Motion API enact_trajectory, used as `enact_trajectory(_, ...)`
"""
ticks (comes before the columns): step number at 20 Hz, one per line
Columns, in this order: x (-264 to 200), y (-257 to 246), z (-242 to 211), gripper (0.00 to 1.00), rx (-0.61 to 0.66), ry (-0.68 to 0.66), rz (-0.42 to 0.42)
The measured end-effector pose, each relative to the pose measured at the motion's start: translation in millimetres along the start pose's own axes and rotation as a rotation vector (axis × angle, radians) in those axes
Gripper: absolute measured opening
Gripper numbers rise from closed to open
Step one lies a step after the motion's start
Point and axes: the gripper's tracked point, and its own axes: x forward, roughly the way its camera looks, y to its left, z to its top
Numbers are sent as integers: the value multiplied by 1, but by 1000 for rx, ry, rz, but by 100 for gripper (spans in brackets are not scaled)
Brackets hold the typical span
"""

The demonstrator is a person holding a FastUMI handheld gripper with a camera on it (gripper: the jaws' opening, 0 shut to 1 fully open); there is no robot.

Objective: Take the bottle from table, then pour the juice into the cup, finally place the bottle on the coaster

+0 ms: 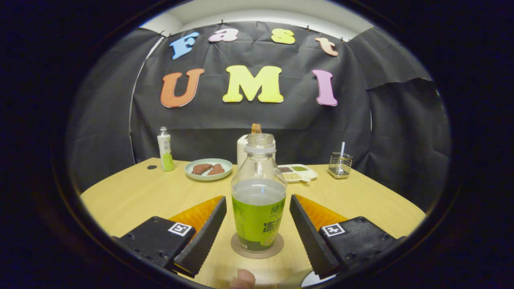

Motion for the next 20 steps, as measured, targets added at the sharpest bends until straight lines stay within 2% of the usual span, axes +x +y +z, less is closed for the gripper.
enact_trajectory(5,-37,4,26,100,4,-40,16)
enact_trajectory(7,-54,-3,30,100,-32,-23,-26)
enact_trajectory(11,-98,9,40,100,-1,51,-41)
enact_trajectory(15,-156,24,75,100,-12,-72,-3)
enact_trajectory(18,-196,8,70,100,14,-105,-43)
enact_trajectory(20,-221,7,67,100,44,-136,-30)
